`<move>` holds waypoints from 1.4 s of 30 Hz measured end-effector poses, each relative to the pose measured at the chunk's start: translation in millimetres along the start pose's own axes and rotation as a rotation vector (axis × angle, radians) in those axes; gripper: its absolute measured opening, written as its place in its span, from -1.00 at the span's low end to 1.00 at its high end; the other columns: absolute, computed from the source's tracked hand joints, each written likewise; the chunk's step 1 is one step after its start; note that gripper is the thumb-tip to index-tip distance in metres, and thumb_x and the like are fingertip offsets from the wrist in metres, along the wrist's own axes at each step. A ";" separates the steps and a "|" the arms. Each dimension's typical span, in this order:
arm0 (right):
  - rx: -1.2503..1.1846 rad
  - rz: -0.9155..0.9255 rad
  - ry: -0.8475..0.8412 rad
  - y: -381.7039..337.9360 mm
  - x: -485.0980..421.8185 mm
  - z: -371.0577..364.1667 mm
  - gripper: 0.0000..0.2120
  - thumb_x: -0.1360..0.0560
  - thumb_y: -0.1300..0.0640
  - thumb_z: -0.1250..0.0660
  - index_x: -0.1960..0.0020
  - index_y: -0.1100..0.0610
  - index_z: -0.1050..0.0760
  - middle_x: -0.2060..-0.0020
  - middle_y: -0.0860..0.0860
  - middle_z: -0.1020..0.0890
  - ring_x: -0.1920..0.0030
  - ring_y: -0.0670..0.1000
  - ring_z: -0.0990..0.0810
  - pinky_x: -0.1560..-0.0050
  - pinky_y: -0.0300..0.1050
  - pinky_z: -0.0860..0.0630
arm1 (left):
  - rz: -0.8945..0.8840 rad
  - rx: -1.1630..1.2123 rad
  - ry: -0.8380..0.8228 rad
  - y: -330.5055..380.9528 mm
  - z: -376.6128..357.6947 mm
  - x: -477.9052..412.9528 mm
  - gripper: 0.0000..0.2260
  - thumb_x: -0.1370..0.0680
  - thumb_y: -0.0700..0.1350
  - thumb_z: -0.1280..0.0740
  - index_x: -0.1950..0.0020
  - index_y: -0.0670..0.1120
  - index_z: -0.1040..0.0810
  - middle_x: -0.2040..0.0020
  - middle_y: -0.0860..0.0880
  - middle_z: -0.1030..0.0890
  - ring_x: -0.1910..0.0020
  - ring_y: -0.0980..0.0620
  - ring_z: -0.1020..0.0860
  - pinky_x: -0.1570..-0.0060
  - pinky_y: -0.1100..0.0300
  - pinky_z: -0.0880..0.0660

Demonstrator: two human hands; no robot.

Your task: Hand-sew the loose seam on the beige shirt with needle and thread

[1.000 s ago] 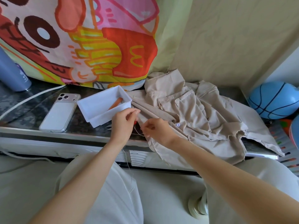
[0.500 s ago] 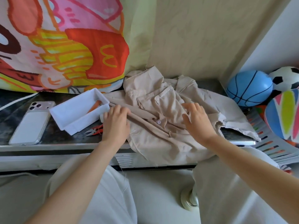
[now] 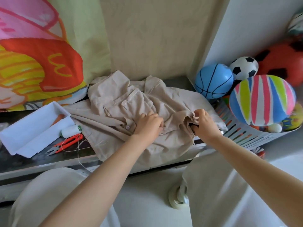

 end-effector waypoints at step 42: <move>-0.446 0.082 0.219 36.5 -19.2 48.7 -0.90 -0.47 0.25 -0.37 0.11 0.09 -0.48 0.23 -0.07 -0.51 0.23 -0.15 -0.46 0.22 -0.38 -0.38 | 0.056 0.239 0.099 101.3 -24.9 -17.7 -0.92 -0.61 -0.15 -0.17 0.01 -0.11 -0.43 0.00 -0.06 -0.55 0.11 -0.06 -0.54 0.15 0.05 -0.49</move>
Point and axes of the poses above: each hand's wrist, its own x-axis away from the middle knuckle, its own z-axis out of the back of the hand, y = z × x, the point moved 4 cm from there along -x, towards the middle knuckle
